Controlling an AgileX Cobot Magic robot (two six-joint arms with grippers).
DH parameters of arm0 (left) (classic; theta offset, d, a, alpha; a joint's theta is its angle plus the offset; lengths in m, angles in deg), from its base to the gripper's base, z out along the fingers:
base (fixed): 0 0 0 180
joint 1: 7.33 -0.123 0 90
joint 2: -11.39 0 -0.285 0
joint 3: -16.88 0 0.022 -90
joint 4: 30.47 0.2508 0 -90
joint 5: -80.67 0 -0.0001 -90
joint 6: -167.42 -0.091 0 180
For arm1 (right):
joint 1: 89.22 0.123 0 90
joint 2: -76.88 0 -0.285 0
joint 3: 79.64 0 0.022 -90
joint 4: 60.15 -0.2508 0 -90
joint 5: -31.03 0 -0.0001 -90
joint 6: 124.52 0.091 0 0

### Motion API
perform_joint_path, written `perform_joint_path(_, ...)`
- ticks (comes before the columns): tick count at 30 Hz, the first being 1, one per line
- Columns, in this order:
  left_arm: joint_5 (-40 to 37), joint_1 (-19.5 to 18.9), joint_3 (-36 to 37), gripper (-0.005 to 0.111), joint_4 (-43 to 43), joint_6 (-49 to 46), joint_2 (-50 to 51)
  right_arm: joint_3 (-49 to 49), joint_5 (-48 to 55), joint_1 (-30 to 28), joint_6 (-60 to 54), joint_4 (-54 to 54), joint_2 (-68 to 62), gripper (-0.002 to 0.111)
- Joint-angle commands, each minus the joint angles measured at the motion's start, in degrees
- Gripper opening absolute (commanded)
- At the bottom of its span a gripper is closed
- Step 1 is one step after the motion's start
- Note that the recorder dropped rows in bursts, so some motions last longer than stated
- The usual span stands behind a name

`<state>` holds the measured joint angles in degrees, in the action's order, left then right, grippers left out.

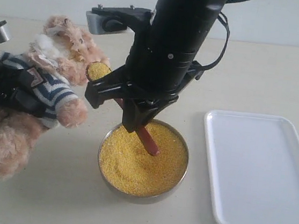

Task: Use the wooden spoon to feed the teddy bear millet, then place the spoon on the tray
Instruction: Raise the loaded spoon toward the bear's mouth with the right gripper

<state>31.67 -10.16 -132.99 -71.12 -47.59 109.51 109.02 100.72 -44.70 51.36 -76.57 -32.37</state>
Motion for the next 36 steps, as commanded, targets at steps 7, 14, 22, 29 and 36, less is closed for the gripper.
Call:
perform_joint_path(7,-2.4,0.2,1.1,0.004,-2.0,-2.0,-0.7,6.4,0.3,0.1,0.7,-2.2,-3.3,0.0)
perform_joint_path(14,-2.4,0.2,1.1,0.004,-2.0,-1.9,0.0,10.8,0.3,0.7,0.7,-3.6,-6.0,0.0)
perform_joint_path(22,-3.2,0.2,1.1,0.004,-2.4,-1.9,0.9,15.0,0.3,2.8,1.1,-3.6,-10.0,0.0)
perform_joint_path(29,-3.4,0.2,1.1,0.004,-2.4,-2.2,0.9,18.8,0.3,3.0,1.6,-2.5,-12.6,0.0)
perform_joint_path(36,-3.4,0.2,1.1,0.004,-2.4,-2.2,0.9,23.3,0.3,3.0,1.6,-2.8,-16.3,0.0)
